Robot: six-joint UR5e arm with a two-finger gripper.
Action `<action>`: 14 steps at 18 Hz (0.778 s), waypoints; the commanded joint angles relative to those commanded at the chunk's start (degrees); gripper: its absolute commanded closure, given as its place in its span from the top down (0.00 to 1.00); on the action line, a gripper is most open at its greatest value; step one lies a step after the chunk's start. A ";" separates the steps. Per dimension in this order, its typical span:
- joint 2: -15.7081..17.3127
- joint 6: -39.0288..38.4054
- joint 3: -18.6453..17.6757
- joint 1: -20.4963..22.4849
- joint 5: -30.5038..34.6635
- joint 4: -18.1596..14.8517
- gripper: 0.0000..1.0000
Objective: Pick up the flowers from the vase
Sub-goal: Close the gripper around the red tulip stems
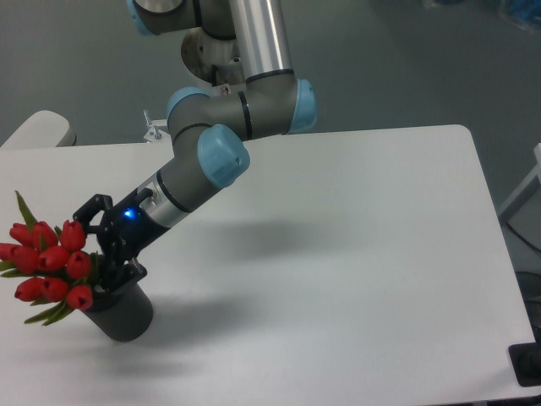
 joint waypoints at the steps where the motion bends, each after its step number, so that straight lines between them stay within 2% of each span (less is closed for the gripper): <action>1: 0.00 0.00 0.17 0.00 0.00 0.00 0.54; 5: 0.00 -0.18 0.88 0.00 0.00 0.00 0.48; 10: 0.26 -0.79 1.49 0.35 0.00 0.00 0.48; 14: 0.70 -3.77 2.98 0.88 -0.44 -0.09 0.44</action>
